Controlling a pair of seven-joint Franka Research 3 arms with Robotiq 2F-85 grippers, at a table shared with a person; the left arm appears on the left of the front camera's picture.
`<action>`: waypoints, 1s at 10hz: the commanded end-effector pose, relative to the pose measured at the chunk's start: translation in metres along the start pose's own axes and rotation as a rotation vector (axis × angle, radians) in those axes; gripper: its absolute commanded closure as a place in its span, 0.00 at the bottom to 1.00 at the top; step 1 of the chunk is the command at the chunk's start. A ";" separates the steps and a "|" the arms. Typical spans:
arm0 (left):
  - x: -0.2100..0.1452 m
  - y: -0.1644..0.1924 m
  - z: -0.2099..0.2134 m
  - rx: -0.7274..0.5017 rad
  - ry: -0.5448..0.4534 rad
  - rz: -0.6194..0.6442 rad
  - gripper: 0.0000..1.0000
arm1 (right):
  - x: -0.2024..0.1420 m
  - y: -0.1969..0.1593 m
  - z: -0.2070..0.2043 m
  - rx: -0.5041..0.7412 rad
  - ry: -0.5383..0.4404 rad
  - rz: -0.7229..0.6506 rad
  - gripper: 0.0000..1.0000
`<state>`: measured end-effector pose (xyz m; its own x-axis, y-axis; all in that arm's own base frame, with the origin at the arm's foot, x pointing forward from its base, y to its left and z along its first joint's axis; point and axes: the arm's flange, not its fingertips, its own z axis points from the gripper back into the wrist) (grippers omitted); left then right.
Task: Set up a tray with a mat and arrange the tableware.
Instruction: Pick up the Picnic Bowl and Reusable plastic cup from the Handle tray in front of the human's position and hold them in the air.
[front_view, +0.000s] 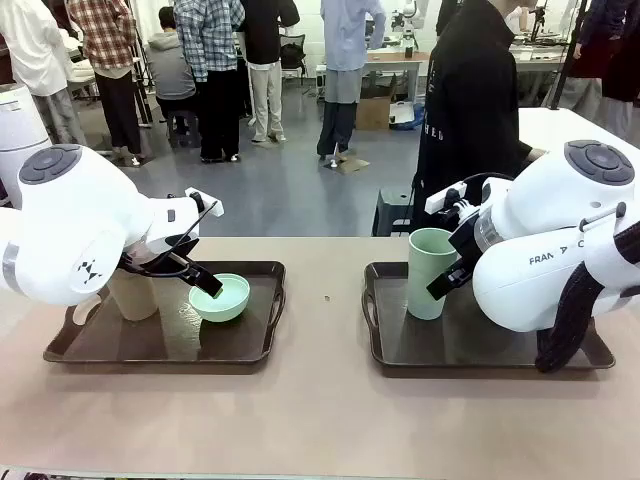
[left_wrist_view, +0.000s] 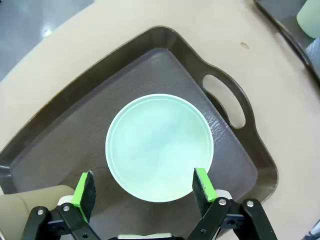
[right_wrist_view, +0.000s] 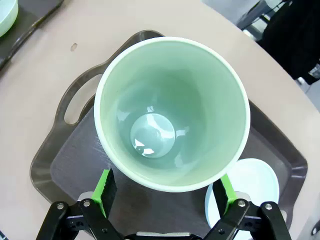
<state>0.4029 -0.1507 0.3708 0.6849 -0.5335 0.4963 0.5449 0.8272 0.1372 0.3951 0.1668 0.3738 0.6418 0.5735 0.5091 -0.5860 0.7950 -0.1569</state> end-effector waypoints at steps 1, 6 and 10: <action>0.000 0.000 0.000 0.000 -0.001 0.000 0.00 | 0.000 0.000 0.000 0.000 0.000 0.000 0.00; 0.000 0.000 0.000 0.000 -0.001 0.000 0.00 | 0.000 0.000 0.000 0.000 0.000 0.000 0.00; 0.000 0.000 0.000 0.000 -0.001 0.000 0.00 | 0.000 0.000 0.000 0.000 0.000 0.000 0.00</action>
<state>0.4028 -0.1509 0.3708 0.6846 -0.5340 0.4962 0.5454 0.8268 0.1373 0.3951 0.1667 0.3738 0.6418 0.5736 0.5090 -0.5859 0.7950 -0.1571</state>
